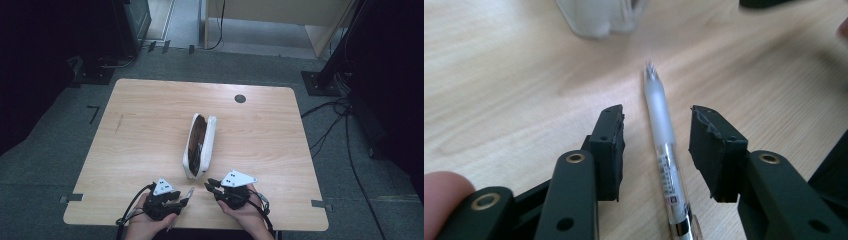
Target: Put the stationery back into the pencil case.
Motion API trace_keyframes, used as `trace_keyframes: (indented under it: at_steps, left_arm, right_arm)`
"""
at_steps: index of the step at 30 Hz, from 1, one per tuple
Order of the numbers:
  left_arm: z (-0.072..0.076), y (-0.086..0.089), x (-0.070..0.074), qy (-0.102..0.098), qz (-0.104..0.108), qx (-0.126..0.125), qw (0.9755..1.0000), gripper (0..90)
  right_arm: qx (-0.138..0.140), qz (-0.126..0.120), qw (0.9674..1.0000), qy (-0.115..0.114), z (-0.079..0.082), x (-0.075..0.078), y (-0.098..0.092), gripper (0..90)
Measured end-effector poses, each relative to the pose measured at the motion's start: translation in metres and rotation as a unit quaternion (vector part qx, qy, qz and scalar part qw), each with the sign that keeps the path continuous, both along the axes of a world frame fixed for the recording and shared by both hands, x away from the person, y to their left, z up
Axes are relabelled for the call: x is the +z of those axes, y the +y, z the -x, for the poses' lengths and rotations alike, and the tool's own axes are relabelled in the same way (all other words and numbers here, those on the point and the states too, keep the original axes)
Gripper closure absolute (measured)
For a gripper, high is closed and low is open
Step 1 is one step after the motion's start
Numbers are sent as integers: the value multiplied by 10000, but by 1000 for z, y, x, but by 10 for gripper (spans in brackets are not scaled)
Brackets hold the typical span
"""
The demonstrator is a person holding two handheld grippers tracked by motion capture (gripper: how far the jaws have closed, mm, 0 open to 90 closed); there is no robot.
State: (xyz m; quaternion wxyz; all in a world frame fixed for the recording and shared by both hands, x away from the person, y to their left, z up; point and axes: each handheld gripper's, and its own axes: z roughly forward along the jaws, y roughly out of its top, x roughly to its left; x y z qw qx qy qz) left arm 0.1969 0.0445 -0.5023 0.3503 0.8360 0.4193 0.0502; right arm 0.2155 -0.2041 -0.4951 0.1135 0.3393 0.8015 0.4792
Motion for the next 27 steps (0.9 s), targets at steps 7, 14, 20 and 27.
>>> trace_keyframes:
  at_steps: [7,14,20,27]
  left_arm:
    - [4,-16,0,-271,-484,-10,9985,772]
    - [6,-19,-1,-501,-657,41,9966,809]
    - [2,-13,1,-509,-587,94,9969,812]
    - [-6,1,14,-586,-320,298,9973,812]
  right_arm:
    - [-231,19,9997,-33,-2,-1,-11,768]
    - [-451,45,9989,-91,-4,-2,-24,744]
    - [-656,52,9978,-121,-5,-1,-34,648]
    - [-1257,167,9919,-33,-10,-3,-56,458]
